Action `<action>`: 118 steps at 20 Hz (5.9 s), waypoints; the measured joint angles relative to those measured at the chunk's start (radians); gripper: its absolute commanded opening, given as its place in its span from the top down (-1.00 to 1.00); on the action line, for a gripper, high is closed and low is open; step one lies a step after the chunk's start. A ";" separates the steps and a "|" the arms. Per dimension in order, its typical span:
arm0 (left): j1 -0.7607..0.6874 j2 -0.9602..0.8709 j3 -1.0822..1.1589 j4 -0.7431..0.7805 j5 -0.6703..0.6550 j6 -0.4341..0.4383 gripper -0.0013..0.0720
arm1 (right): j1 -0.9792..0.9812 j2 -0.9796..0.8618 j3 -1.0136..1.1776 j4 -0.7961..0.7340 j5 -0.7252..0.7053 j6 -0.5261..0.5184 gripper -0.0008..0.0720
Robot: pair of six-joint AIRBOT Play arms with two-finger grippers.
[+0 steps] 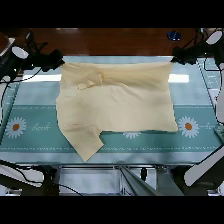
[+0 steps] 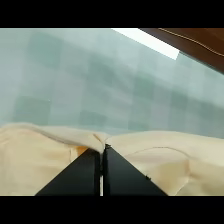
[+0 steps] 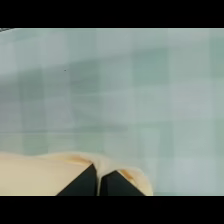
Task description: Fold the shirts.
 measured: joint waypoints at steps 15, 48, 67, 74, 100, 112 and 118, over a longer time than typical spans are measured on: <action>0.048 -0.035 0.013 0.115 -0.639 0.131 0.91 | -0.110 -0.025 -0.063 0.096 0.416 -0.098 0.92; 0.240 0.807 -1.292 -0.224 -0.244 0.173 -0.36 | -0.248 1.041 -1.419 0.235 -0.121 -0.173 -0.16; 0.005 0.720 -1.271 -0.266 -0.094 0.228 0.90 | -0.478 0.908 -1.518 0.130 0.026 -0.117 -0.15; 0.000 0.719 -1.265 -0.264 -0.094 0.248 0.90 | -0.365 0.776 -1.484 0.268 -0.060 -0.186 0.92; 0.032 -0.004 -0.173 -0.267 -0.128 0.189 -0.39 | -0.169 0.200 -0.583 0.464 -0.054 -0.198 -0.18; 0.224 0.191 -0.222 0.026 -0.338 0.066 -0.42 | -0.349 0.190 -0.496 0.340 0.090 -0.172 -0.18; 0.066 0.429 -0.547 -0.034 -0.109 0.110 -0.41 | -0.303 0.126 -0.553 0.318 0.087 -0.153 -0.18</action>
